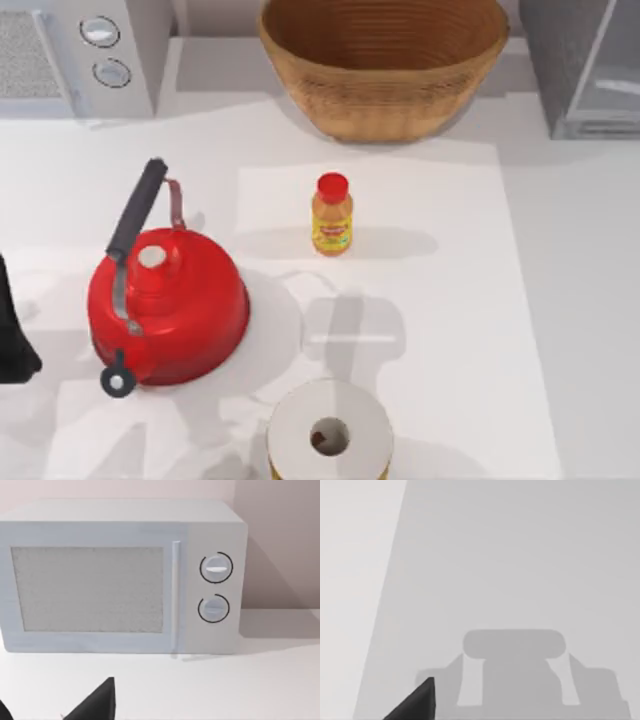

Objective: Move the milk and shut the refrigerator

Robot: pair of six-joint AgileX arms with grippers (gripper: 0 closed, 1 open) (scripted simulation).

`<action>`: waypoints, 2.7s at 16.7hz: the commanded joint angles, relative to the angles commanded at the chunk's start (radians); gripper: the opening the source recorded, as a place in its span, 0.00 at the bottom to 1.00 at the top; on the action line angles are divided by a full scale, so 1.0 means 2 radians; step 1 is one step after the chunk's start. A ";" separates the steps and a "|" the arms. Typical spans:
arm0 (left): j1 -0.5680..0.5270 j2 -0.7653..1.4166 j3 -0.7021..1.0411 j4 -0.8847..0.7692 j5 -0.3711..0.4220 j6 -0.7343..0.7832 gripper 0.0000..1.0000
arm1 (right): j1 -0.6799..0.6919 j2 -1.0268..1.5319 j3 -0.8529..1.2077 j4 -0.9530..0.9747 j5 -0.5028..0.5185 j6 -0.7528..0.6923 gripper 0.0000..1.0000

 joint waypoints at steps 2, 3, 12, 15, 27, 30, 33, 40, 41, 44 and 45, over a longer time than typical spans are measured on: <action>0.000 0.000 0.000 0.000 0.000 0.000 1.00 | -0.048 0.044 0.023 0.004 -0.035 -0.047 1.00; 0.000 0.000 0.000 0.000 0.000 0.000 1.00 | -0.079 0.074 0.037 0.007 -0.056 -0.079 1.00; 0.000 0.000 0.000 0.000 0.000 0.000 1.00 | -0.484 0.523 0.188 0.026 -0.280 -0.567 1.00; 0.000 0.000 0.000 0.000 0.000 0.000 1.00 | -0.630 0.692 0.234 0.023 -0.344 -0.732 1.00; 0.000 0.000 0.000 0.000 0.000 0.000 1.00 | -0.882 0.994 0.316 0.004 -0.451 -0.973 1.00; 0.000 0.000 0.000 0.000 0.000 0.000 1.00 | -0.880 0.993 0.314 0.005 -0.450 -0.972 1.00; 0.000 0.000 0.000 0.000 0.000 0.000 1.00 | -0.868 0.995 0.314 0.018 -0.448 -0.956 1.00; 0.000 0.000 0.000 0.000 0.000 0.000 1.00 | -0.735 1.000 0.312 0.197 -0.417 -0.743 1.00; 0.000 0.000 0.000 0.000 0.000 0.000 1.00 | -0.709 1.000 0.312 0.233 -0.410 -0.697 1.00; 0.000 0.000 0.000 0.000 0.000 0.000 1.00 | -0.626 1.000 0.312 0.347 -0.389 -0.553 1.00; 0.000 0.000 0.000 0.000 0.000 0.000 1.00 | -0.599 1.000 0.311 0.384 -0.381 -0.506 1.00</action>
